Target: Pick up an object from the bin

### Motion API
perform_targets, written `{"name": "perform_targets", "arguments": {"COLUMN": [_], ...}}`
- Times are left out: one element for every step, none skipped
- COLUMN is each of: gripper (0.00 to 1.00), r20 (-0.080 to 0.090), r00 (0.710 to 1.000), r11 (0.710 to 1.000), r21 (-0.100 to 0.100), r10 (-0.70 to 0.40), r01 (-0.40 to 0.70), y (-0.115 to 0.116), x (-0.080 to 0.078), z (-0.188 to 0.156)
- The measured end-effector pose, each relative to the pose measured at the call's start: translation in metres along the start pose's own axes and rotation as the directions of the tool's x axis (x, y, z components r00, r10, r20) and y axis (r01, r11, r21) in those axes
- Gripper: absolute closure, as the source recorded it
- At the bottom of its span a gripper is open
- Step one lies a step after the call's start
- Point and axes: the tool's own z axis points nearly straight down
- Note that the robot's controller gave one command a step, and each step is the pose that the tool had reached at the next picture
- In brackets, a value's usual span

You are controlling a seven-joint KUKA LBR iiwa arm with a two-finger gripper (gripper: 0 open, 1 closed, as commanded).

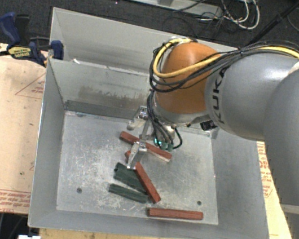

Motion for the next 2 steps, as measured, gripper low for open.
{"name": "perform_targets", "arguments": {"gripper": [0.00,1.00], "r20": [0.007,0.023], "r00": [1.000,0.986], "r11": [1.000,0.986], "r21": [0.000,0.000], "r10": [0.001,-0.165], "r01": [-0.001,0.165], "y": [0.000,-0.026], "x": [-0.002,-0.022], "z": [-0.004,0.050]}}
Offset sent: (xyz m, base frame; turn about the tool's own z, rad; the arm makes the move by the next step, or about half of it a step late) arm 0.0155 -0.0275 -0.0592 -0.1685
